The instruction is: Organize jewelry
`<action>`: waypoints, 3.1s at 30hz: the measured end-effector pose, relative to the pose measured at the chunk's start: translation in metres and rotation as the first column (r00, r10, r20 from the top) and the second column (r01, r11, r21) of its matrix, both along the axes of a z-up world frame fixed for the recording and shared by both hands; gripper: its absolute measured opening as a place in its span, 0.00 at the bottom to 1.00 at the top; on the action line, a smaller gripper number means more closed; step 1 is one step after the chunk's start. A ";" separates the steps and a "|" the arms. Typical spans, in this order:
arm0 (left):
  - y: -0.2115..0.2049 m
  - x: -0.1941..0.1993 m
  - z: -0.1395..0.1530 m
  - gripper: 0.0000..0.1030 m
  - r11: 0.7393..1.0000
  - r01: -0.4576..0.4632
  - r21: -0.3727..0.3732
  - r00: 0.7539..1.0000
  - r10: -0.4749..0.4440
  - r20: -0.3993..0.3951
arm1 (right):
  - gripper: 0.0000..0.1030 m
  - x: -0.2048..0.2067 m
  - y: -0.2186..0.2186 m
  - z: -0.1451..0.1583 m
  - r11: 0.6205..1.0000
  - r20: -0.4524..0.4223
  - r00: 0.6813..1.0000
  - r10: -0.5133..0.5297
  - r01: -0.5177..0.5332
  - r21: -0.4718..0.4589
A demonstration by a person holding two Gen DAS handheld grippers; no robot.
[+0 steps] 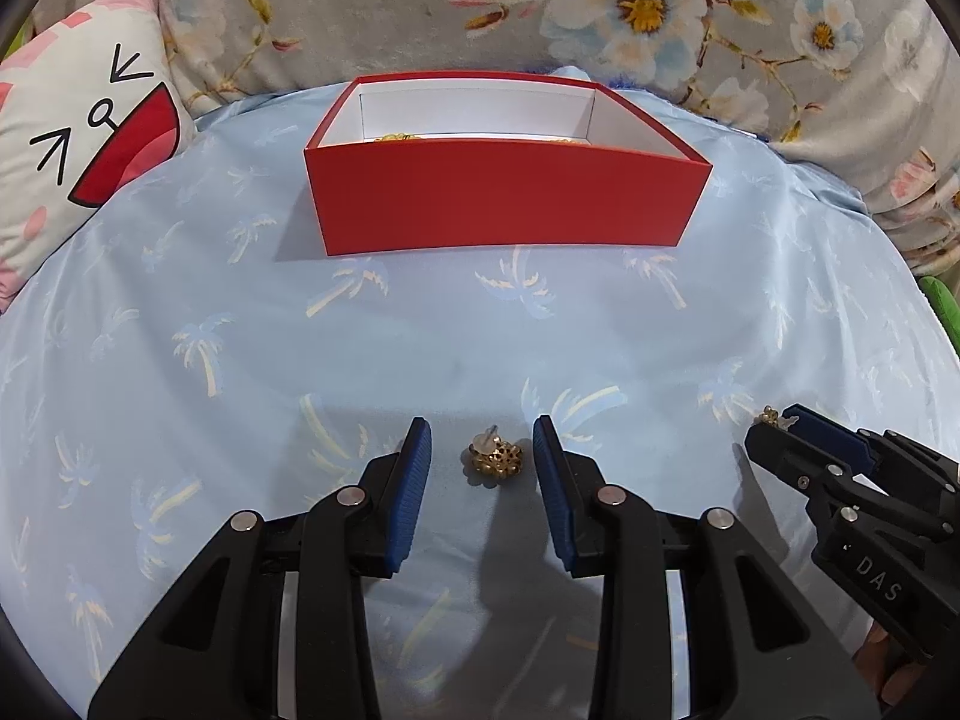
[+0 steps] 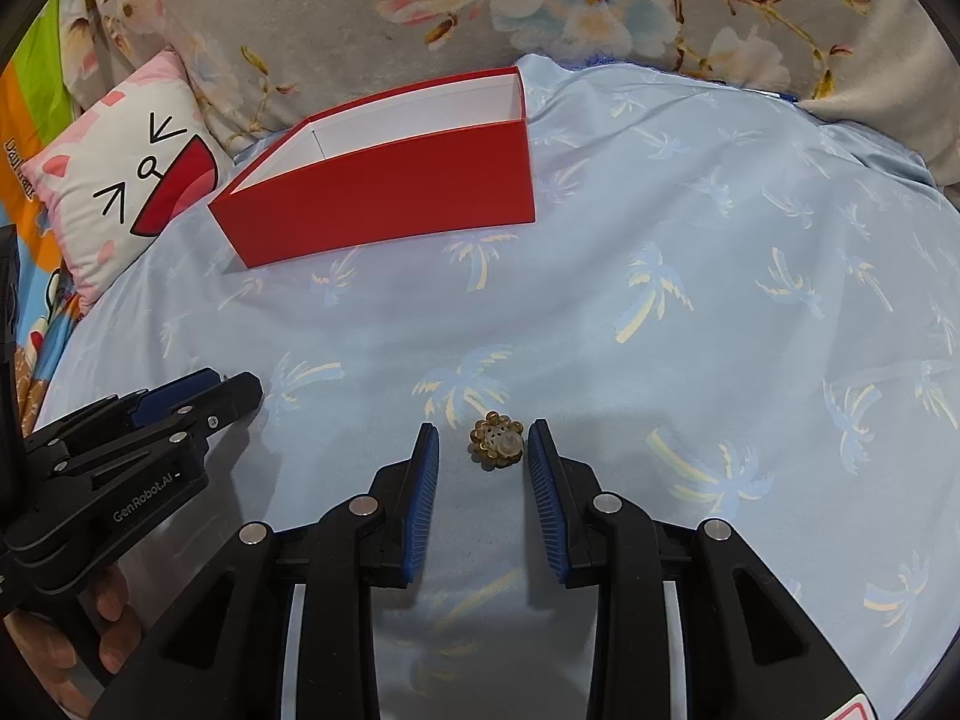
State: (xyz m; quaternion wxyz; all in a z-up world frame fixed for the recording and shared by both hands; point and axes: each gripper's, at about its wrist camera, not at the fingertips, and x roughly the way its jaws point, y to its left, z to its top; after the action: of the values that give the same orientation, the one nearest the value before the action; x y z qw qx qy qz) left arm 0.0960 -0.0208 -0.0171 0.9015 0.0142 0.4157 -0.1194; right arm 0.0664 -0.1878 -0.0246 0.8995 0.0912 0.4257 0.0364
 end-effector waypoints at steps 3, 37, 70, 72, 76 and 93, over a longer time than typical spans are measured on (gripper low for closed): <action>-0.002 0.000 0.000 0.33 1.000 0.002 0.011 1.000 -0.002 0.000 | 0.31 0.001 0.001 0.000 1.000 0.000 1.000 0.001 -0.001 -0.004; 0.000 -0.007 -0.001 0.33 1.000 0.011 0.008 1.000 -0.011 -0.001 | 0.23 0.002 0.000 -0.001 1.000 -0.004 1.000 -0.019 0.019 -0.002; 0.018 -0.045 0.005 0.16 1.000 -0.010 -0.014 1.000 0.010 0.004 | 0.17 -0.031 0.037 0.005 0.998 0.015 0.998 0.064 -0.064 0.002; 0.018 -0.049 0.009 0.16 1.000 -0.015 -0.005 1.000 0.015 0.011 | 0.17 -0.035 0.040 0.005 0.998 0.013 0.998 0.065 -0.065 0.007; 0.021 -0.054 0.017 0.16 1.000 -0.030 0.008 0.999 0.030 0.014 | 0.17 -0.042 0.041 0.012 0.998 0.018 0.998 0.061 -0.061 0.024; 0.019 -0.021 0.055 0.16 0.999 -0.045 0.014 0.996 0.044 0.074 | 0.17 -0.015 0.044 0.058 0.997 0.108 0.991 0.073 -0.074 0.004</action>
State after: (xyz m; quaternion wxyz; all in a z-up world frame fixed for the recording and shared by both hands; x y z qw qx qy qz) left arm 0.0746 -0.0018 0.0378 0.9186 0.0162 0.3831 -0.0956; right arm 0.0515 -0.1442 0.0329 0.9189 0.0768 0.3793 0.0758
